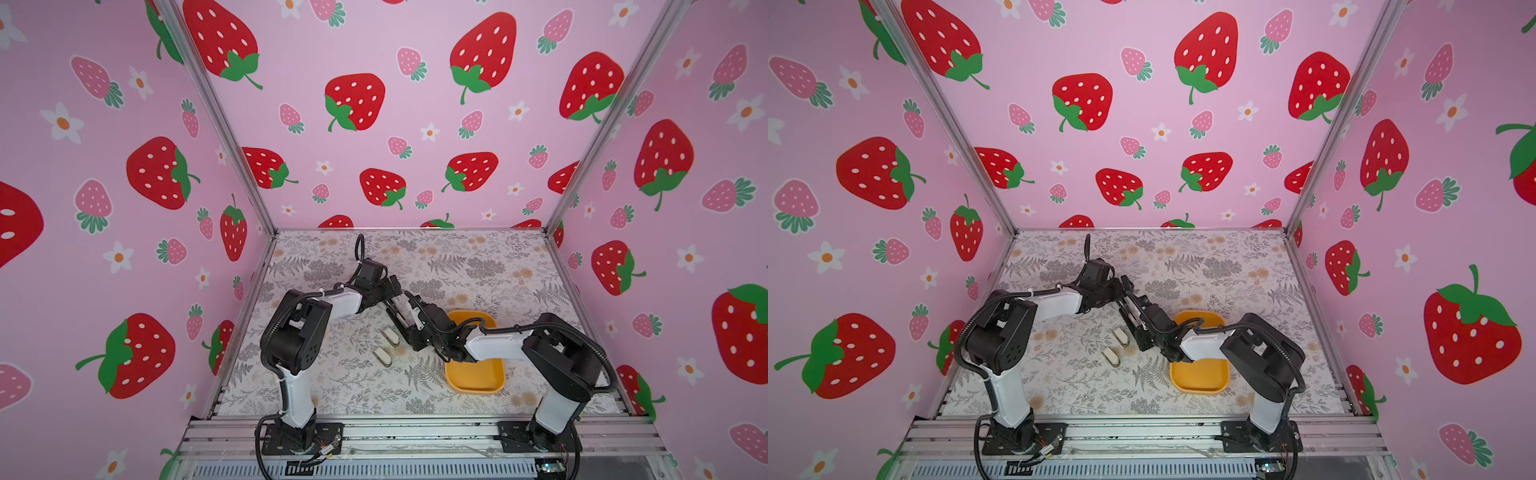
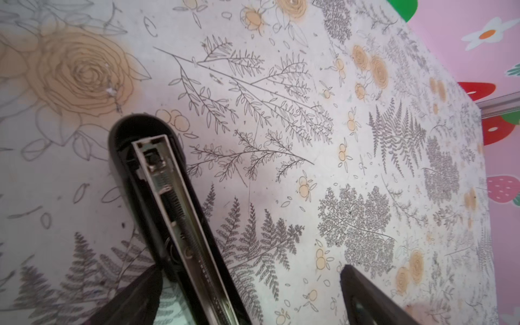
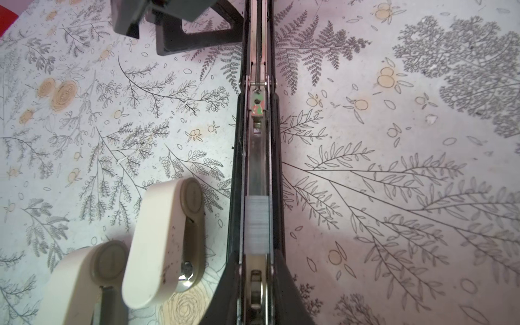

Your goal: Load the staples into the stapler

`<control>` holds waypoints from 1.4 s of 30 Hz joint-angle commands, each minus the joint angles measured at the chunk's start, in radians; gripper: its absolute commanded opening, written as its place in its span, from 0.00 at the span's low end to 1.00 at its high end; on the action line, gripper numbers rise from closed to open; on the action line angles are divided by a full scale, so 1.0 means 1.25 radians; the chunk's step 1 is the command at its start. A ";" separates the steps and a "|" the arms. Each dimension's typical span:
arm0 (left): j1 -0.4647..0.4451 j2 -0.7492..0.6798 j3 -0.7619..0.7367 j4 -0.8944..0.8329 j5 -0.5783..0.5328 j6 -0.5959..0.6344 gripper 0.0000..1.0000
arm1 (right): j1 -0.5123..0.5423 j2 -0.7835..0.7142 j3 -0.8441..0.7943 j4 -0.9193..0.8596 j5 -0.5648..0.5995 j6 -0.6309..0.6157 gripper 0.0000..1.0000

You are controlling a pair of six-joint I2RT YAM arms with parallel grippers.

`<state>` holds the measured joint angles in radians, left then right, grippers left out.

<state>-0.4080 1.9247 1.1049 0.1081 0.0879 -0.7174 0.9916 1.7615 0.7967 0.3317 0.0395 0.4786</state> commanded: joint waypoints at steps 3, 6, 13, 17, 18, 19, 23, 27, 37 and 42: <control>0.039 0.066 0.031 0.010 0.085 -0.052 1.00 | 0.000 0.013 -0.001 0.017 -0.047 -0.002 0.00; 0.074 0.096 0.039 0.043 0.158 -0.083 0.97 | 0.000 0.008 -0.018 0.033 -0.056 -0.001 0.00; 0.105 0.083 0.015 0.149 0.238 -0.084 0.88 | 0.002 0.000 -0.046 0.058 -0.051 -0.011 0.00; 0.105 0.044 -0.028 0.218 0.263 -0.067 0.81 | 0.003 -0.003 -0.048 0.050 -0.019 -0.021 0.00; 0.105 0.032 -0.037 0.229 0.266 -0.060 0.79 | 0.003 -0.003 -0.051 0.051 -0.012 -0.024 0.00; 0.105 0.023 -0.046 0.237 0.268 -0.055 0.77 | 0.003 -0.003 -0.053 0.053 -0.008 -0.028 0.00; 0.103 -0.016 -0.077 0.274 0.282 -0.036 0.68 | 0.006 -0.007 -0.072 0.073 0.014 -0.058 0.00; 0.096 -0.050 -0.106 0.309 0.291 -0.014 0.59 | 0.010 -0.011 -0.089 0.078 0.042 -0.073 0.00; 0.061 -0.118 -0.154 0.352 0.274 0.059 0.46 | 0.019 -0.020 -0.109 0.096 0.053 -0.094 0.00; 0.028 -0.151 -0.185 0.359 0.235 0.129 0.45 | 0.023 -0.021 -0.111 0.101 0.058 -0.107 0.02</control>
<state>-0.3374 1.7775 0.8883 0.5034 0.3794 -0.6155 1.0080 1.7470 0.6823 0.4885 0.1051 0.3763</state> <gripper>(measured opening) 0.453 0.184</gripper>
